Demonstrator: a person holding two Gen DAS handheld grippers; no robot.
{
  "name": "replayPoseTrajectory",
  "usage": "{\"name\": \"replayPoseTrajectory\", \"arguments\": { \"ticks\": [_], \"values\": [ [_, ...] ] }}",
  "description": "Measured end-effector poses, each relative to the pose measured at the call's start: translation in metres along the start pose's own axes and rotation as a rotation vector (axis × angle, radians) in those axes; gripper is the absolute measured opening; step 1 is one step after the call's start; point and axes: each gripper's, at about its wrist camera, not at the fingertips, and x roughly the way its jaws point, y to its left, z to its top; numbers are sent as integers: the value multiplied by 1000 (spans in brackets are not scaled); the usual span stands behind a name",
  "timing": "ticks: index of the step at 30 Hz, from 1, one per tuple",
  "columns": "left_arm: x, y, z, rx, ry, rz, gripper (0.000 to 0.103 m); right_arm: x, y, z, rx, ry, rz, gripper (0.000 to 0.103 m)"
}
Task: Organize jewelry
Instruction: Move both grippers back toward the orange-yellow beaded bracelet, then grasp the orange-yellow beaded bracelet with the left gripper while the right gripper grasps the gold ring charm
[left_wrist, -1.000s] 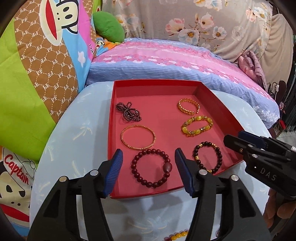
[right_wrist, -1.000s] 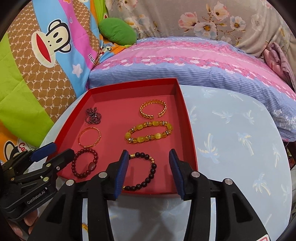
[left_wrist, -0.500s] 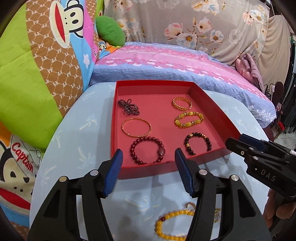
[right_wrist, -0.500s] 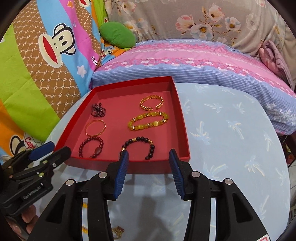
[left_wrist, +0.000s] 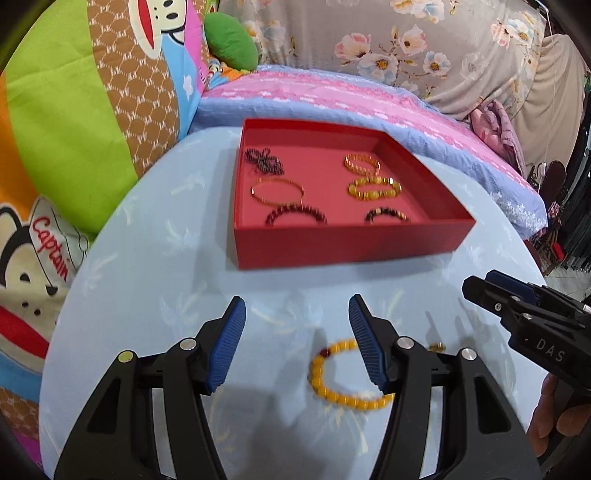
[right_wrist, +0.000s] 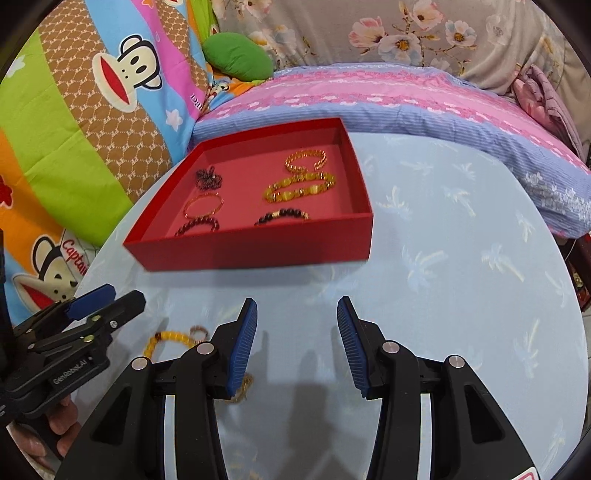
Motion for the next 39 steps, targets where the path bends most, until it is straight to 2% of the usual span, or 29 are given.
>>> {"name": "replayPoseTrajectory", "arguments": {
  "ticks": [7,12,16,19,25,30,32,35,39],
  "values": [
    [7,-6,-22,16,58,-13,54,-2,1,-22,16,30,13,44],
    [10,-12,-29,48,71,-10,45,-2,-3,-33,32,52,16,45],
    [11,-15,-29,58,69,-22,28,-1,-4,-39,37,65,26,45],
    [13,-15,-27,52,76,-42,7,-2,-1,-41,32,68,39,43],
    [11,-16,-30,50,61,-42,7,-1,12,-38,8,68,71,39],
    [10,-18,-31,55,56,-33,7,9,20,-37,-10,86,78,26],
    [10,-17,-32,51,56,-36,7,15,20,-38,-11,102,80,16],
    [10,-17,-32,51,55,-38,7,14,19,-41,-5,101,104,8],
    [10,-16,-32,47,55,-42,7,7,18,-44,-19,87,81,8]
  ]
}}
